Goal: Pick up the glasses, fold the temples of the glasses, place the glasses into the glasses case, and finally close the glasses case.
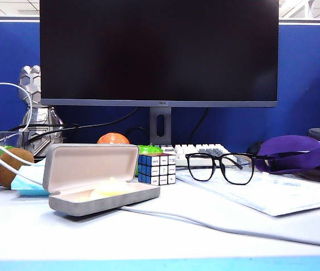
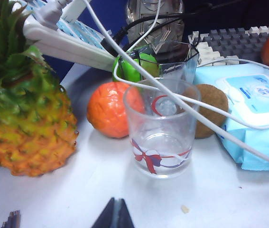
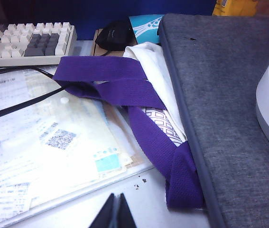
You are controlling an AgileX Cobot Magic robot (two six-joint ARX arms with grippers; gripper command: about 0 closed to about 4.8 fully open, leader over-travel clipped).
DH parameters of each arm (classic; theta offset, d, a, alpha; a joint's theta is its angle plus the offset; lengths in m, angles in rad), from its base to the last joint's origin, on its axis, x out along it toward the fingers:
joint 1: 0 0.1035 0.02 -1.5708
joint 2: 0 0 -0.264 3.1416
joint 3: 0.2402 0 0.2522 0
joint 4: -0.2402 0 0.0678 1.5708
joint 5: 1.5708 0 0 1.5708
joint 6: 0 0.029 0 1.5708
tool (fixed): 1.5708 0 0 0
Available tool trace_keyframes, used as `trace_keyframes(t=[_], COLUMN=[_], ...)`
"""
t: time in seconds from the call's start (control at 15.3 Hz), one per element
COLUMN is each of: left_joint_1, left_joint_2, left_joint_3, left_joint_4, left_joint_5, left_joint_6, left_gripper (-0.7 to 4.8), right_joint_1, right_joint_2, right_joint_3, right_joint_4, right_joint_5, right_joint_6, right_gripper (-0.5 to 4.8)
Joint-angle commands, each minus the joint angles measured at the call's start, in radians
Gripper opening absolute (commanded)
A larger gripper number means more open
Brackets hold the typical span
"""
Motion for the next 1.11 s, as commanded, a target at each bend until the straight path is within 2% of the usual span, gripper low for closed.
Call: trace_keyframes(t=[0.07, 0.39, 0.46, 0.65, 0.92, 1.11], left_joint_1=[0.0, 0.0, 0.0, 0.0, 0.0, 0.0], left_joint_2=[-0.002, -0.002, -0.002, -0.001, 0.046, 0.178], left_joint_3=[-0.002, -0.002, 0.003, 0.052, 0.167, 0.288], left_joint_4=[-0.017, -0.01, 0.097, 0.118, 0.211, 0.212], left_joint_5=[-0.002, -0.003, -0.004, -0.033, -0.15, -0.175], left_joint_6=[-0.004, -0.004, -0.111, -0.219, -0.243, -0.228], left_gripper=[-0.06, -0.06, -0.06, -0.06, -0.06, -0.06], right_joint_1=[0.002, 0.002, 0.002, 0.002, 0.002, 0.002], right_joint_2=[-0.001, -0.001, -0.001, 0.028, 0.3, 0.577], right_joint_3=[-0.007, -0.001, 0.072, 0.241, 0.534, 0.747], right_joint_4=[0.005, 0.035, 0.04, -0.025, -0.031, -0.032], right_joint_5=[0.0, 0.001, 0.014, 0.098, 0.09, -0.011], right_joint_6=[0.004, 0.042, 0.114, 0.141, 0.123, 0.123], right_gripper=[-0.01, -0.01, -0.02, -0.02, -0.01, -0.02])
